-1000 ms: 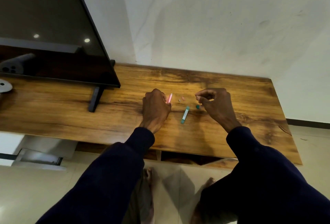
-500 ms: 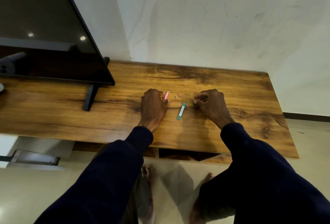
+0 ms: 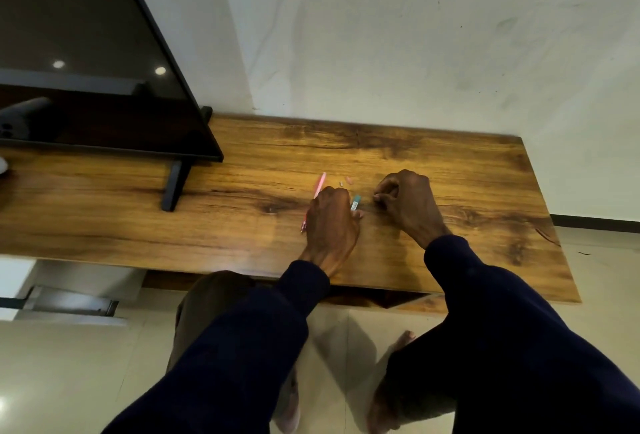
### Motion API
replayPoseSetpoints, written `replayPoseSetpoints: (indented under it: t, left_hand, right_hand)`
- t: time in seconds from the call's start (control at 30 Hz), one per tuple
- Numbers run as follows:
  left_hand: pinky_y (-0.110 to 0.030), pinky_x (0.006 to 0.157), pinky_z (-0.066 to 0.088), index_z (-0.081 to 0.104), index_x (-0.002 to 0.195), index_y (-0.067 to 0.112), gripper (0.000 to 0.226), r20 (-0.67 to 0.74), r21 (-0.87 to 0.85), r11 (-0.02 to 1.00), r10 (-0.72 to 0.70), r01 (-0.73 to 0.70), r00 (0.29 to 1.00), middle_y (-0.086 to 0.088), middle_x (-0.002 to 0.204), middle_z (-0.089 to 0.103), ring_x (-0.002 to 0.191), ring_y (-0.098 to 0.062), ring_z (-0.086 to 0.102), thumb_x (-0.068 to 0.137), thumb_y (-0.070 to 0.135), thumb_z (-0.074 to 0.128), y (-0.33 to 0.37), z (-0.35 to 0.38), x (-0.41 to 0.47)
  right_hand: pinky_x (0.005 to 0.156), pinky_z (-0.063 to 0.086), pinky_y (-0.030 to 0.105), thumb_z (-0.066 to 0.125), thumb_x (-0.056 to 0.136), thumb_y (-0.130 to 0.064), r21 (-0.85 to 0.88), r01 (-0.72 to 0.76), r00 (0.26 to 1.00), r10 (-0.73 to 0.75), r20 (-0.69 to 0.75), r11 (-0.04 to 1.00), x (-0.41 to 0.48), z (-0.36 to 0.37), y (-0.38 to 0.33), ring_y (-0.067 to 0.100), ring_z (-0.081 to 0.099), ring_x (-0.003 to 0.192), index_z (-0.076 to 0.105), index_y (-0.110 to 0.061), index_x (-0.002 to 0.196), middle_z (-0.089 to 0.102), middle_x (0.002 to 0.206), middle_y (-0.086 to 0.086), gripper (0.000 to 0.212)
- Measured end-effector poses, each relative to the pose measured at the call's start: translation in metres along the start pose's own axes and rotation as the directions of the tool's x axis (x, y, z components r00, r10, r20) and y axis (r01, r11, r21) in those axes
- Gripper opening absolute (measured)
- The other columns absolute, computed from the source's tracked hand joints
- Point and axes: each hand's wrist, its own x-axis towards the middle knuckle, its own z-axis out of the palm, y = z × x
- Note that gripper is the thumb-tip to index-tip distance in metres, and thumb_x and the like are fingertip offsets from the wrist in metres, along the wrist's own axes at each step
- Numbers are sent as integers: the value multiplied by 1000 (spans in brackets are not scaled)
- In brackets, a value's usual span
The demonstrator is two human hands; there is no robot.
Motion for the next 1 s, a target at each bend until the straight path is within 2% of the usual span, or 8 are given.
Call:
replayPoseSetpoints:
  t: [0.13, 0.2, 0.3, 0.4, 0.5, 0.63, 0.8, 1.0]
  left_hand:
    - [-38, 83, 63, 74, 103, 8, 15, -26, -12, 1000, -26, 25, 999, -9, 102, 74, 94, -19, 72, 93, 20, 76, 1, 0, 0]
    - [-39, 84, 62, 74, 102, 8, 14, -32, -36, 998, -43, 41, 999, -10, 103, 74, 96, -19, 70, 92, 18, 75, -1, -1, 0]
    - [-39, 89, 60, 72, 107, 7, 19, -6, -31, 998, -47, 47, 999, -12, 110, 72, 105, -22, 67, 92, 18, 76, -3, -3, 1]
    - [-39, 90, 60, 71, 111, 5, 22, 4, -14, 1000, -23, 23, 1000, -14, 115, 70, 109, -24, 66, 93, 17, 76, -1, -4, 1]
    - [-39, 87, 61, 72, 110, 6, 19, -10, -24, 1000, 10, -11, 1000, -13, 112, 71, 104, -22, 69, 94, 17, 74, -1, -3, -1]
    - [-32, 84, 62, 74, 107, 7, 16, -31, -184, 983, -17, 11, 999, -8, 105, 74, 95, -14, 70, 94, 16, 76, -4, -4, -3]
    - [-14, 81, 56, 78, 99, 11, 10, -53, -436, 899, -71, 41, 996, 10, 90, 72, 84, 3, 67, 89, 11, 79, -1, -18, -3]
    - [-7, 73, 54, 80, 100, 7, 14, -64, -556, 827, -143, 84, 988, -1, 97, 79, 84, -2, 71, 87, 10, 81, 4, -32, 3]
  right_hand:
    - [71, 58, 21, 78, 89, -9, 72, -1, 1000, 1, 5, 997, -4, -4, -4, 3, 65, 78, 76, -14, 88, 70, 83, -6, 6]
    - [65, 57, 17, 79, 88, -9, 107, 5, 1000, -3, -18, 994, -6, -6, -7, 4, 67, 75, 76, -12, 88, 71, 82, -3, 5]
    - [51, 49, 8, 80, 88, -7, 170, 10, 999, -3, -41, 985, -8, -9, -12, 1, 65, 64, 75, -10, 88, 71, 78, 0, 6]
    - [51, 48, 7, 80, 88, -6, 204, 3, 999, 5, -41, 979, -8, -12, -15, 3, 66, 65, 75, -9, 90, 72, 79, 2, 5]
    - [56, 52, 11, 80, 88, -7, 202, 9, 999, 1, -46, 979, -7, -14, -16, 10, 70, 68, 76, -9, 90, 74, 80, 4, 5]
    - [60, 56, 12, 80, 88, -7, 247, 31, 998, -16, -64, 969, -8, -16, -17, 11, 73, 70, 77, -12, 90, 75, 79, 2, 6]
    - [66, 60, 17, 80, 88, -6, 468, 32, 998, -2, -64, 883, -7, -25, -27, 10, 77, 72, 79, -12, 93, 78, 84, 1, 7]
    - [72, 64, 30, 81, 88, -11, 601, 60, 996, -8, -89, 797, -4, -33, -44, 17, 79, 75, 81, -4, 96, 81, 86, 6, 11]
